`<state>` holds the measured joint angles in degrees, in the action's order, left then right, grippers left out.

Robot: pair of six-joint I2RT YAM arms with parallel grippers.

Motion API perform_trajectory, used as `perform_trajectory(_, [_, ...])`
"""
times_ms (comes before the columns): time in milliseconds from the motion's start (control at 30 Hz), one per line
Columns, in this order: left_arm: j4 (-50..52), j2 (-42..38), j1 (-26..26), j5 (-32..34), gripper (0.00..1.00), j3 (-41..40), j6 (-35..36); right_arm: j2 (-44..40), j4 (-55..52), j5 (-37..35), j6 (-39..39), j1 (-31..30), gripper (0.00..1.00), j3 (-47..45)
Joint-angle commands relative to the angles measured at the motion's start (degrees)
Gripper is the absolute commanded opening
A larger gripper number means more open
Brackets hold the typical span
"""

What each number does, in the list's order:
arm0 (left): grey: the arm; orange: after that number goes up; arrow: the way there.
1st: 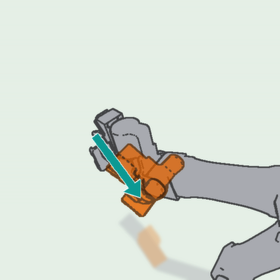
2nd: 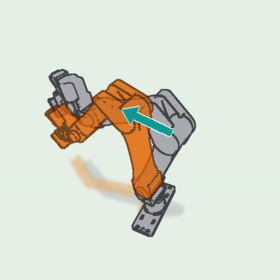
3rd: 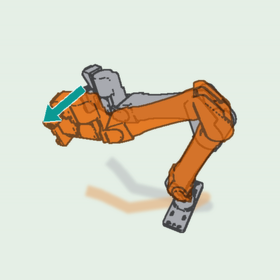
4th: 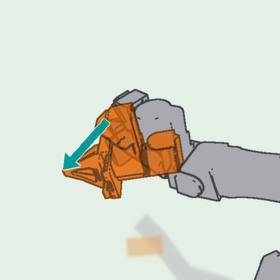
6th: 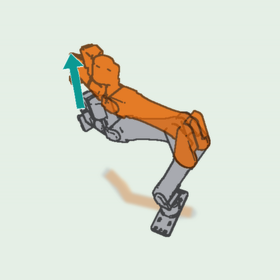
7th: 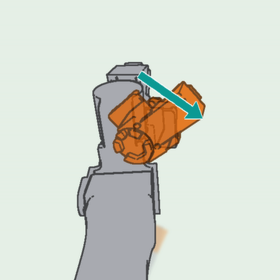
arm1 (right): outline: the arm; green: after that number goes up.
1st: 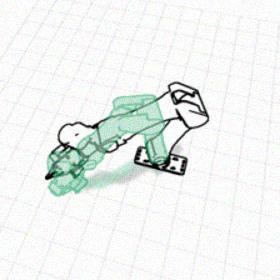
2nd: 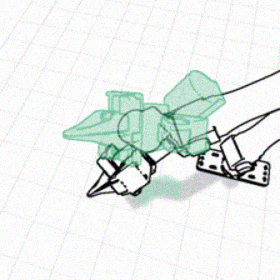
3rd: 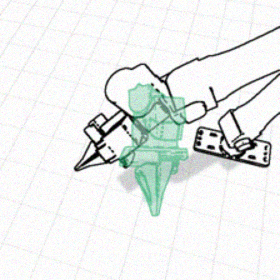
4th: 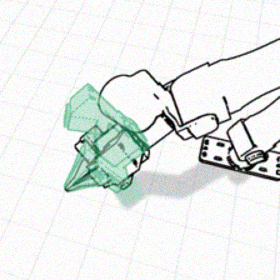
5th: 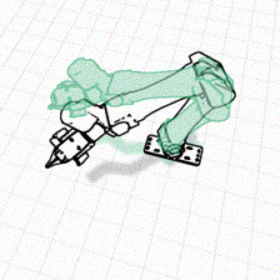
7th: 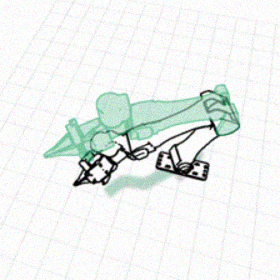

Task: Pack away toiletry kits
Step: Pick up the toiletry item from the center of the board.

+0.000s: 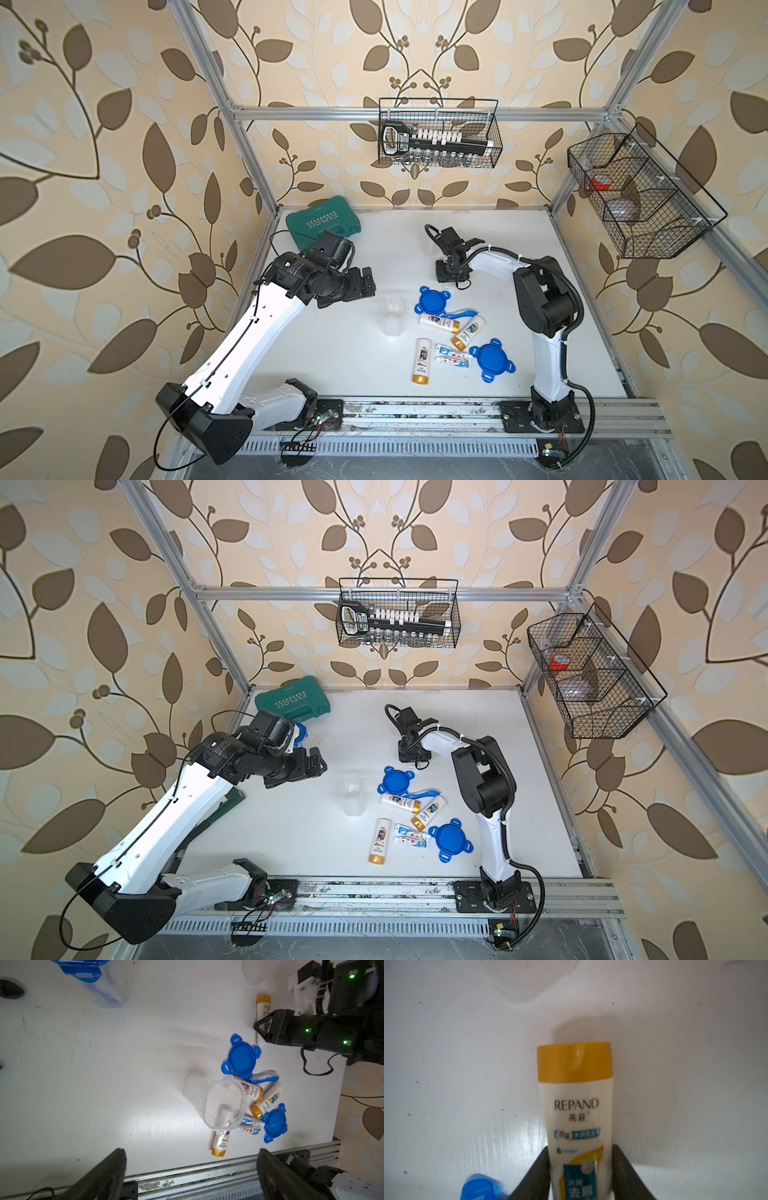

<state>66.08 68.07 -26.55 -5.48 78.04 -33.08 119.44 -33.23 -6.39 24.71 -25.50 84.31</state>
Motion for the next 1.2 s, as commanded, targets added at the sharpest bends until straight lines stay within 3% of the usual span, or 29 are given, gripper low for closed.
perform_trajectory(0, [0.3,0.05,0.53,1.25,0.99,1.61,0.84,0.39,-0.26,1.64,0.55,-0.35,0.39,-6.13])
perform_trajectory(200, [0.66,0.56,0.96,1.16,0.99,2.06,0.82,-10.63,12.09,2.7,-1.67,-0.34,0.33,-16.05])
perform_trajectory(300, [1.46,0.07,3.78,-0.61,0.99,2.74,1.77,-17.95,19.51,2.81,-5.21,-0.51,0.31,-21.71])
perform_trajectory(400, [0.81,-0.16,7.15,-6.19,0.99,2.78,2.04,-25.64,25.29,3.52,-9.54,-1.11,0.29,-26.55])
perform_trajectory(567, [-4.04,2.09,7.47,-18.45,0.99,4.16,0.7,-37.74,25.58,7.99,-15.13,-4.76,0.27,-30.32])
perform_trajectory(733, [-15.97,3.39,5.78,-29.1,0.99,3.17,-4.41,-47.83,23.24,11.07,-11.63,-11.76,0.26,-32.76])
perform_trajectory(967, [-22.14,7.31,-0.2,-28.99,0.99,2.81,-6.74,-50.64,22.39,8.28,-7.74,-25.06,0.27,-29.73])
perform_trajectory(1067, [-24.03,8.39,-1.33,-28.99,0.99,2.19,-7.29,-50.11,22.57,7.81,-6.22,-27.29,0.28,-28.68])
perform_trajectory(1167, [-23.92,8.96,-2.31,-28.66,0.91,1.55,-7.27,-49.18,22.85,7.88,-5.61,-28.13,0.28,-28.41])
